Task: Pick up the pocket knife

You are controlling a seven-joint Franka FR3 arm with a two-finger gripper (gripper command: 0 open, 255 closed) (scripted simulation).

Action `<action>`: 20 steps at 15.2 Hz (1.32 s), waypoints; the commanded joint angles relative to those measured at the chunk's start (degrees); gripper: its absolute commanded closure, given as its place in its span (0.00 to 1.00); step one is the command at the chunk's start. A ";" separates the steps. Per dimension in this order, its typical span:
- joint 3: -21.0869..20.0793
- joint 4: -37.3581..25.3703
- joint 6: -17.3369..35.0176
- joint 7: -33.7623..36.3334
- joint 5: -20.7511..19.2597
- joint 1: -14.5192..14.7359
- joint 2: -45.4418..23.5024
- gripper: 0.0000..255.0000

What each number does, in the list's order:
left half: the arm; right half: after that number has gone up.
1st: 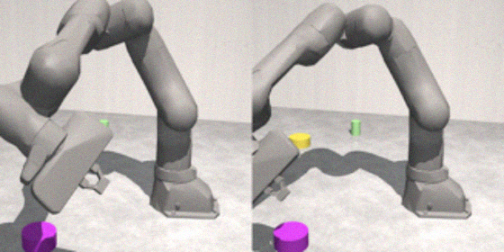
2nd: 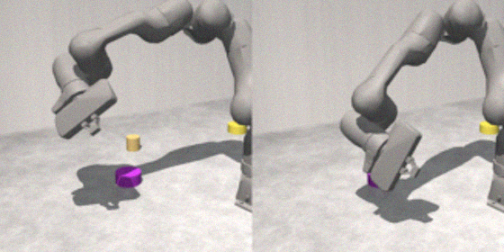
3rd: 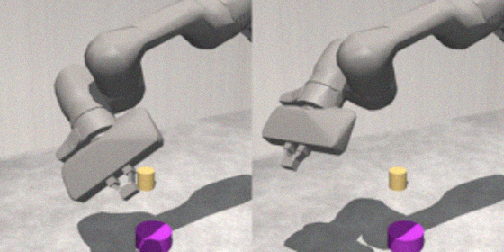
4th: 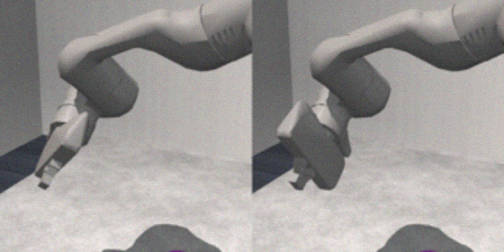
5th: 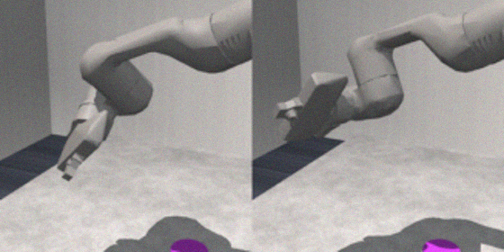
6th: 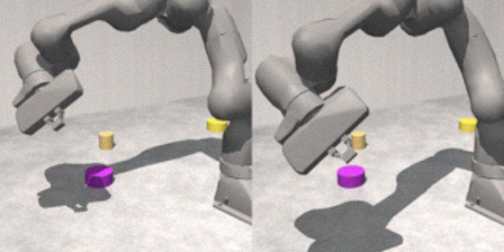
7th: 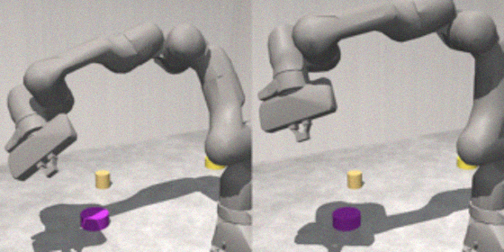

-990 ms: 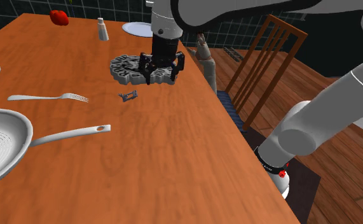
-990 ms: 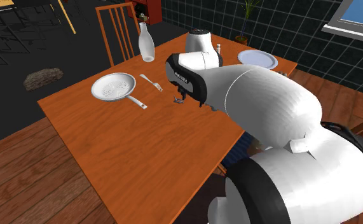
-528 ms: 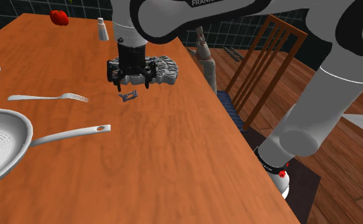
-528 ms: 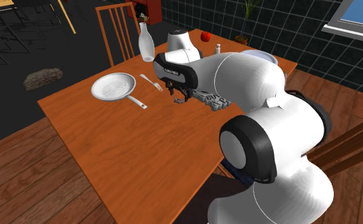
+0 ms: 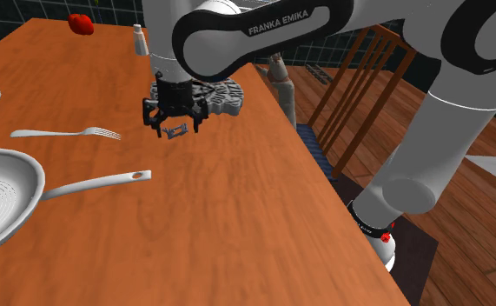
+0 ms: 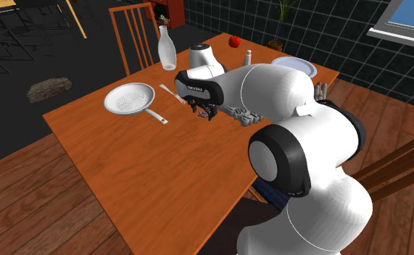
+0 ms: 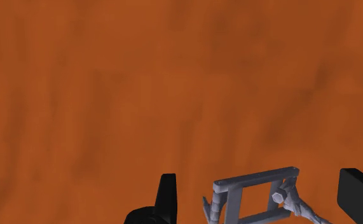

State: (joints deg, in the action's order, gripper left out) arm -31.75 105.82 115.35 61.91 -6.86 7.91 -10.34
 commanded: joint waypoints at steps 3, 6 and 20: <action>0.06 0.59 0.97 0.17 -0.28 0.05 -0.41 1.00; 0.07 0.60 0.96 0.14 -0.27 0.04 -0.39 1.00; -0.20 -3.80 -4.76 -0.65 0.88 -0.10 1.20 1.00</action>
State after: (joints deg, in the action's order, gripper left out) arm -31.90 102.47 111.32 61.34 -6.17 7.82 -9.43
